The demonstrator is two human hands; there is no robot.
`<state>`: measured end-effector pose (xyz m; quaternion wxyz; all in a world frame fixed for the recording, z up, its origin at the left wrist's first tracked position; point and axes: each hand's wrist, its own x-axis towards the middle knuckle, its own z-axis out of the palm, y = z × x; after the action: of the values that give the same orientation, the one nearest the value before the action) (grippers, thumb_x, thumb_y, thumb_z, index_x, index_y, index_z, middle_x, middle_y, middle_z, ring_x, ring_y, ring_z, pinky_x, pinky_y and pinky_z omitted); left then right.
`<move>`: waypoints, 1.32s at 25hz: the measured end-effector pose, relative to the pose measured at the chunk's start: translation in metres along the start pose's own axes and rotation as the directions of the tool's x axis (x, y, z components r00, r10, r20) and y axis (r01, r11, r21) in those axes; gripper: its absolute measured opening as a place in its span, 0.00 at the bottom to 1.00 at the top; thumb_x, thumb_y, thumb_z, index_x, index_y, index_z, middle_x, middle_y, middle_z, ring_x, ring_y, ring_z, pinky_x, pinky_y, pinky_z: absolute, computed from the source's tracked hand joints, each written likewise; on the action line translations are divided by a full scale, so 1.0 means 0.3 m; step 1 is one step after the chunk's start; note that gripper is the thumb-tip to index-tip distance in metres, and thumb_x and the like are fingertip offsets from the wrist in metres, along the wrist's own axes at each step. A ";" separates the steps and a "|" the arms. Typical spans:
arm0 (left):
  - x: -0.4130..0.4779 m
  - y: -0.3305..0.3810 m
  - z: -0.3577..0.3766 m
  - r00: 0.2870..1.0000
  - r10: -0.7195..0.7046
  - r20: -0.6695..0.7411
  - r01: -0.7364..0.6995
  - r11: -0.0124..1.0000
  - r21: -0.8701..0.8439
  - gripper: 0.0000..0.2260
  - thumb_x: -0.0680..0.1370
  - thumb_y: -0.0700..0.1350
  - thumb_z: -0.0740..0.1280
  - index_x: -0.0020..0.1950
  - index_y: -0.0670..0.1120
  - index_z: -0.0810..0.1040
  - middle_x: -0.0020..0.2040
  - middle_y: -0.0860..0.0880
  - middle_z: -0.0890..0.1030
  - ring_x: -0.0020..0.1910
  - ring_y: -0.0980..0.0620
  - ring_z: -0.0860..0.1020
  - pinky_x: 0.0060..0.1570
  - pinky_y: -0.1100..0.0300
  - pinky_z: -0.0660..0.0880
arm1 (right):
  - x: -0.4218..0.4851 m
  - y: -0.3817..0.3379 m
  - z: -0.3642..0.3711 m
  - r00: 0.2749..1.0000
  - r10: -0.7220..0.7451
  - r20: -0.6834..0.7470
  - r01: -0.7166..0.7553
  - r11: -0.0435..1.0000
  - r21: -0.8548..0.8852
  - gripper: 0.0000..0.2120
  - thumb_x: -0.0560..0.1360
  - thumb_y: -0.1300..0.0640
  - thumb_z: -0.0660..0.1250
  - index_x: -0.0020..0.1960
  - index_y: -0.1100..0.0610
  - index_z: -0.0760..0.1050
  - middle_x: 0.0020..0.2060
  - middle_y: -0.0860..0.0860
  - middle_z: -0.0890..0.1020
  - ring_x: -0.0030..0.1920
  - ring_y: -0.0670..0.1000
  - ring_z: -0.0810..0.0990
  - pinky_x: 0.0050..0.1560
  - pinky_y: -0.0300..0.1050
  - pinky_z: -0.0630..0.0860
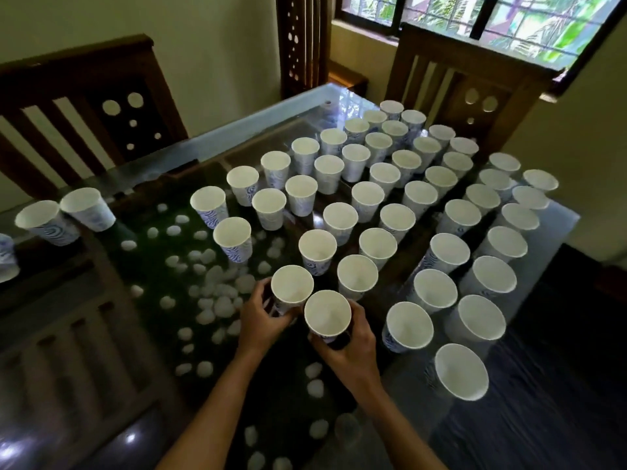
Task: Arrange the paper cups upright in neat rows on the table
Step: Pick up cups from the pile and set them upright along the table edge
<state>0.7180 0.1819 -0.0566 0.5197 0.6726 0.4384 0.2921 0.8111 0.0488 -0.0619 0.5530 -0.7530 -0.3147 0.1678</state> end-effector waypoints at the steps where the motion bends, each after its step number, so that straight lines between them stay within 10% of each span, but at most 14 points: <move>1: -0.003 0.004 0.011 1.000 0.001 0.010 -0.001 1.000 0.000 0.28 0.59 0.40 0.78 0.55 0.45 0.71 0.52 0.49 0.77 0.47 0.67 0.77 0.45 0.78 0.70 | -0.011 0.004 -0.007 1.000 0.010 -0.007 -0.009 1.000 0.002 0.32 0.60 0.53 0.78 0.62 0.52 0.70 0.56 0.46 0.77 0.58 0.44 0.75 0.59 0.42 0.74; 11: -0.054 -0.007 -0.008 0.999 0.000 0.041 -0.002 1.000 0.031 0.35 0.65 0.34 0.76 0.69 0.40 0.66 0.61 0.50 0.72 0.61 0.54 0.71 0.53 0.72 0.69 | -0.094 0.020 -0.046 0.996 0.085 0.011 -0.084 0.994 -0.068 0.43 0.60 0.53 0.80 0.69 0.52 0.62 0.65 0.50 0.72 0.66 0.48 0.70 0.66 0.47 0.69; 17: -0.143 -0.005 -0.116 0.998 0.060 -0.012 -0.056 0.974 0.217 0.32 0.68 0.40 0.75 0.69 0.43 0.68 0.64 0.44 0.74 0.62 0.52 0.72 0.62 0.57 0.69 | -0.142 -0.096 -0.082 0.977 -0.203 -0.063 0.190 0.967 -0.172 0.38 0.64 0.54 0.77 0.68 0.53 0.62 0.67 0.53 0.69 0.69 0.46 0.65 0.68 0.33 0.61; 23: -0.208 -0.008 -0.392 0.975 0.224 -0.005 -0.194 0.855 0.480 0.21 0.71 0.42 0.72 0.64 0.45 0.74 0.62 0.43 0.75 0.61 0.47 0.73 0.61 0.56 0.69 | -0.096 -0.273 0.089 0.930 -0.184 0.319 0.279 0.917 -0.285 0.28 0.74 0.56 0.68 0.70 0.57 0.63 0.68 0.54 0.68 0.69 0.51 0.65 0.70 0.41 0.62; 33: -0.323 -0.179 -1.105 0.905 0.128 -0.405 0.124 0.833 0.540 0.23 0.70 0.42 0.73 0.64 0.41 0.74 0.61 0.41 0.77 0.61 0.43 0.74 0.62 0.54 0.69 | -0.124 -0.606 0.735 0.578 -0.262 0.773 0.623 0.753 -0.211 0.22 0.75 0.51 0.64 0.67 0.53 0.66 0.64 0.48 0.70 0.65 0.49 0.68 0.62 0.41 0.65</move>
<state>0.3782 0.2464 -0.0059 0.1940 0.7143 0.6054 0.2927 0.5985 0.2190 0.0320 0.2183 -0.6311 -0.7137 0.2117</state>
